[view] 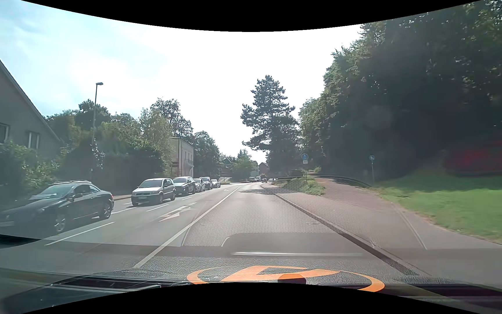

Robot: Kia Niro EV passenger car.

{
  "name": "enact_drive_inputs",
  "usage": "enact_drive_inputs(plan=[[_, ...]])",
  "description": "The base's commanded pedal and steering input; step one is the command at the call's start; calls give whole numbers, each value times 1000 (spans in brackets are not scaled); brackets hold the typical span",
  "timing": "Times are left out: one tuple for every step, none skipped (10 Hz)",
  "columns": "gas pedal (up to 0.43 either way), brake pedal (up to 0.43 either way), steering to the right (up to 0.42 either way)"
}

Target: Follow the waypoints while adhering to traffic rules and regulations

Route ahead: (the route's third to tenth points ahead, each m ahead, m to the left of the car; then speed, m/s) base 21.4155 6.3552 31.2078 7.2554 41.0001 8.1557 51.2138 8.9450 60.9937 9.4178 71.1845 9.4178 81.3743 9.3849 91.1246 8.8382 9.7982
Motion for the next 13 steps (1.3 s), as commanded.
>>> enact_drive_inputs(plan=[[197,0,-45],[197,0,-35],[197,0,-28],[197,0,-24],[197,0,-24],[197,0,-23],[197,0,-20],[197,0,-18],[197,0,-16],[197,0,-13],[197,0,-12],[197,0,-9],[197,0,-9]])
